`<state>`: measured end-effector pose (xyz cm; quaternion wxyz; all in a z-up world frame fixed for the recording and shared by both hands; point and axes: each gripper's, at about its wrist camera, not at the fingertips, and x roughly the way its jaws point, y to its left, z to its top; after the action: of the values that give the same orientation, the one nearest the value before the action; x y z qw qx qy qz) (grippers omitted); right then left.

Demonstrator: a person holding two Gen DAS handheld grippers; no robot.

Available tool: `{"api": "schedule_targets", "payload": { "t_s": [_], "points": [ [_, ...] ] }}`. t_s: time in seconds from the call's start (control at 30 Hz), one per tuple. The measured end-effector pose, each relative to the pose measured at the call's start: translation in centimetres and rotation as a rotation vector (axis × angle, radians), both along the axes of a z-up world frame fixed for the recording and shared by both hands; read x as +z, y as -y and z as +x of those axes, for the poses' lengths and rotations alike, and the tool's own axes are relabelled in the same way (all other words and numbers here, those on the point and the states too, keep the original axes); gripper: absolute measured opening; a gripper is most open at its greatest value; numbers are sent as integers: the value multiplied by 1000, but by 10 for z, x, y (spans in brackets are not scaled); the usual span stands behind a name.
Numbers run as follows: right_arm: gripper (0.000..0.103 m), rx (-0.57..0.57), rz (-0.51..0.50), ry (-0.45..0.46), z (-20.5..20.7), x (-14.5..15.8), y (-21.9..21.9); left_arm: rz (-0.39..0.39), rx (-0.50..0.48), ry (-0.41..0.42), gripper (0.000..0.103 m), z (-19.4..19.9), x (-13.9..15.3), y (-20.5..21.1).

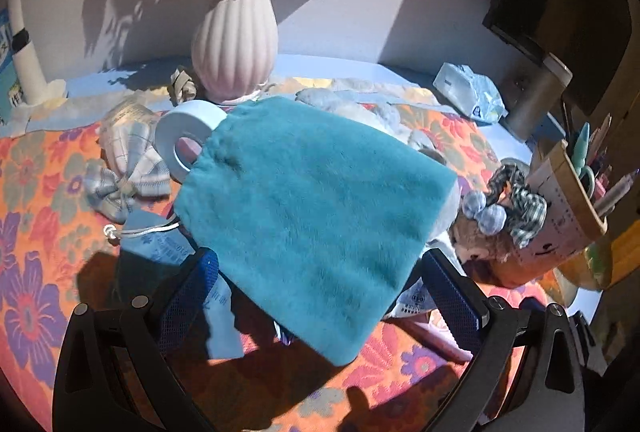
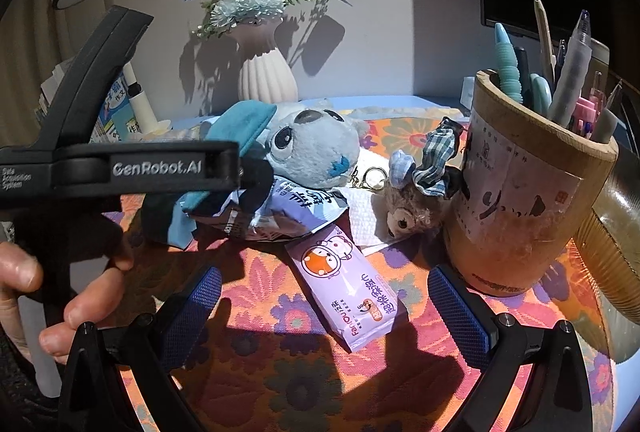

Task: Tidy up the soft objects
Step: 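Grasp the teal pouch with the left tool while the right tool grasps the pink wipes pack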

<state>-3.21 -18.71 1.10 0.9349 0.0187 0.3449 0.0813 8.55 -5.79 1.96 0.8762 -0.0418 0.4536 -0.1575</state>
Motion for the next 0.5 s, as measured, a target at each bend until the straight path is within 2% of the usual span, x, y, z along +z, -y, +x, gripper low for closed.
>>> {"api": "schedule_targets", "payload": {
  "t_s": [0.13,0.23,0.4,0.5],
  "points": [
    [103,10,-3,-7,2,0,-1,-28,16,24,100,0,1,-6],
    [103,25,34,-37,6,0,2,-68,0,31,87,-3,2,-11],
    [103,45,119,-108,20,-1,10,-82,-23,36,68,-5,0,-13],
    [103,59,119,-121,26,1,10,-83,-24,48,57,-8,0,-14]
  ]
}}
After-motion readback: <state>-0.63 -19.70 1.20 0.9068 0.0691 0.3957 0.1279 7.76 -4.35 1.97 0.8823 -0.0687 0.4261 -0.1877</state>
